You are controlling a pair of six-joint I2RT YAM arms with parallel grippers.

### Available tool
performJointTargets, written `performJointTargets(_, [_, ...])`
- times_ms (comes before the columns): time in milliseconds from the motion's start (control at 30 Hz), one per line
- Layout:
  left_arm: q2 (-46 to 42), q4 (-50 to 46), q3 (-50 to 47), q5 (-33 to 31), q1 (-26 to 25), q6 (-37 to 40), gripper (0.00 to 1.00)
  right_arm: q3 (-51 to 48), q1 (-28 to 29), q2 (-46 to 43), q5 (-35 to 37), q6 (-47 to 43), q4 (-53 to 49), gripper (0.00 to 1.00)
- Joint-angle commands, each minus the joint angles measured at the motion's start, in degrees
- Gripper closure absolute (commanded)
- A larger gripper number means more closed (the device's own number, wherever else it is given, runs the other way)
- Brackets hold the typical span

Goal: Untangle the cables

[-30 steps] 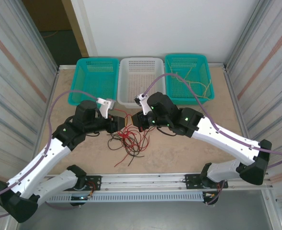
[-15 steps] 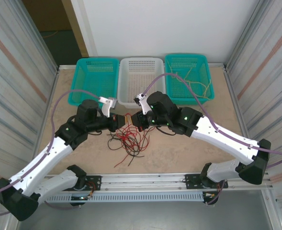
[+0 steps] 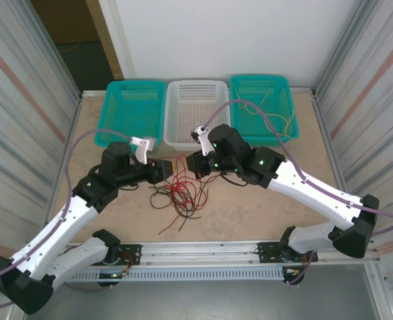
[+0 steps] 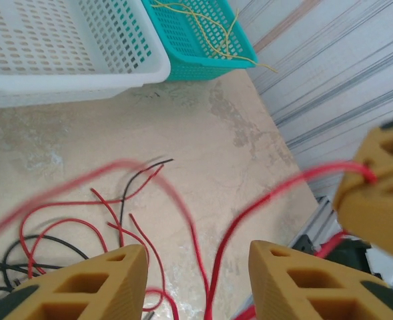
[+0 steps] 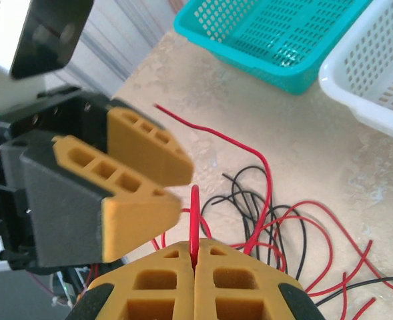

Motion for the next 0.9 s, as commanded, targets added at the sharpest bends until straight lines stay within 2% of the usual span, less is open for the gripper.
performJointTargets(0, [-2.8, 4.4, -2.4, 4.9, 0.2, -3.3, 0.56, -1.9, -1.2, -2.9, -0.3, 2.6, 3.0, 1.00])
performJointTargets(67, [-3.0, 6.5, -3.1, 6.2, 0.0, -4.1, 0.55, -2.9, -1.6, -3.2, -1.4, 3.6, 4.6, 1.00])
performJointTargets(200, [-2.3, 6.7, -1.7, 6.5, -0.4, -2.4, 0.47, -2.8, -1.7, -2.5, -1.9, 4.2, 4.5, 1.00])
performJointTargets(433, [1.5, 6.1, 1.3, 6.5, -2.8, 2.0, 0.49, -3.5, -1.6, -2.1, -3.8, 5.6, 6.8, 1.00])
performJointTargets(633, [4.3, 7.2, 2.2, 6.1, -4.3, 2.9, 0.60, -3.8, -1.4, -1.2, -4.6, 6.7, 8.3, 1.00])
performJointTargets(733, [4.7, 7.8, 2.2, 6.1, -5.0, 2.7, 0.68, -4.2, -0.9, -1.1, -2.9, 7.5, 9.2, 1.00])
performJointTargets(867, [4.8, 8.0, 1.9, 5.8, -5.6, 2.8, 0.72, -4.5, 0.0, -0.7, -1.0, 8.6, 11.0, 1.00])
